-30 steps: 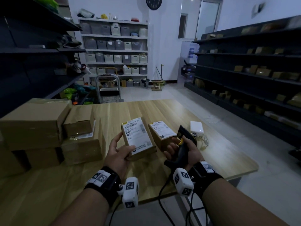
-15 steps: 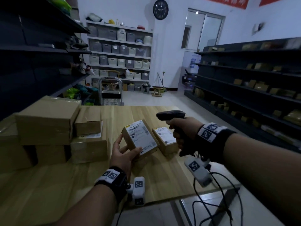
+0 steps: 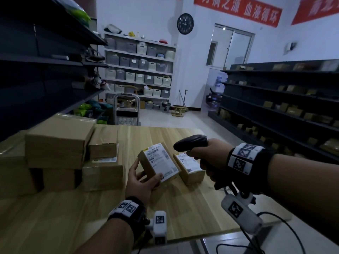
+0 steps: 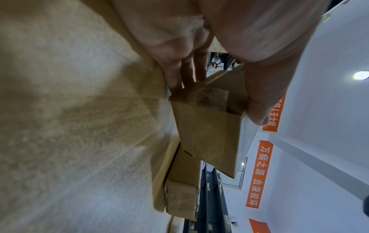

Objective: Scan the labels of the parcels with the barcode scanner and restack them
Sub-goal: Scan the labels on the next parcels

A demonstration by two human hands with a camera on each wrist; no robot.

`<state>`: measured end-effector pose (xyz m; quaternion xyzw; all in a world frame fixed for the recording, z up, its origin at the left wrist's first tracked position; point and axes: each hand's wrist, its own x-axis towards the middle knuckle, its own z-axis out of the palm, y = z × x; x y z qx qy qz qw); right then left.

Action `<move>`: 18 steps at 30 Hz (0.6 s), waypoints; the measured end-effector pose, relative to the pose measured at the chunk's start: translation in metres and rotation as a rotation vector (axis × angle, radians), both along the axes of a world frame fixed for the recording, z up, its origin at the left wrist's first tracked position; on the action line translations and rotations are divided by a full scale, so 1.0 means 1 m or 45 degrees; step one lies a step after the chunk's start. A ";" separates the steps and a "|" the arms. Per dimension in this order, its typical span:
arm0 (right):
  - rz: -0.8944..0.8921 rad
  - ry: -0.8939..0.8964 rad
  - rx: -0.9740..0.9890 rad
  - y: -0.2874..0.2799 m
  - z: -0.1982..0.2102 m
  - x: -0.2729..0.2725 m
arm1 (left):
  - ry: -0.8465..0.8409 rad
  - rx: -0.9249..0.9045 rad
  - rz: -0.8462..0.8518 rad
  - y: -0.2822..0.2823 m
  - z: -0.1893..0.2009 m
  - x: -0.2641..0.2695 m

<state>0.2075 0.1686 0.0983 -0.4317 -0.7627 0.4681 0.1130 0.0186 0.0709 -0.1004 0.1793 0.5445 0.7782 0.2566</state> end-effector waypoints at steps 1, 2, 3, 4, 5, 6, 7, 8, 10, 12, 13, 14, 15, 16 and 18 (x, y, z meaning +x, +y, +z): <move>-0.005 -0.001 -0.013 0.001 -0.002 0.001 | 0.002 0.000 -0.007 0.000 -0.001 -0.001; -0.010 0.001 -0.019 0.001 -0.004 0.003 | 0.007 -0.003 -0.015 0.000 -0.001 -0.001; -0.014 0.009 -0.025 0.002 -0.005 0.004 | 0.022 -0.005 -0.023 -0.001 -0.001 -0.001; -0.015 0.017 -0.033 0.002 -0.006 0.006 | 0.041 -0.012 -0.024 -0.001 -0.001 -0.001; -0.017 0.024 -0.040 0.003 -0.006 0.008 | 0.063 -0.018 -0.025 -0.001 -0.001 -0.001; -0.019 0.026 -0.049 0.003 -0.006 0.010 | 0.079 -0.022 -0.027 -0.001 -0.001 -0.001; -0.022 0.025 -0.058 0.002 -0.006 0.011 | 0.095 -0.025 -0.029 -0.001 -0.002 -0.001; -0.026 0.027 -0.066 0.002 -0.006 0.012 | 0.105 -0.027 -0.033 -0.001 -0.002 -0.002; -0.036 0.033 -0.074 0.002 -0.005 0.013 | 0.109 -0.032 -0.041 0.001 -0.003 -0.003; -0.046 0.031 -0.073 0.003 -0.005 0.013 | 0.119 -0.035 -0.051 0.001 -0.004 -0.003; -0.050 0.028 -0.070 0.004 -0.005 0.013 | 0.120 -0.037 -0.051 0.001 -0.004 -0.004; -0.055 0.024 -0.068 0.005 -0.006 0.013 | 0.114 -0.039 -0.050 0.002 -0.005 -0.005; -0.060 0.019 -0.067 0.006 -0.006 0.014 | 0.106 -0.038 -0.049 0.002 -0.006 -0.005; -0.065 0.015 -0.068 0.006 -0.007 0.015 | 0.096 -0.039 -0.041 0.003 -0.007 -0.005; -0.075 0.012 -0.066 0.006 -0.007 0.016 | 0.077 -0.044 -0.017 0.004 -0.009 -0.006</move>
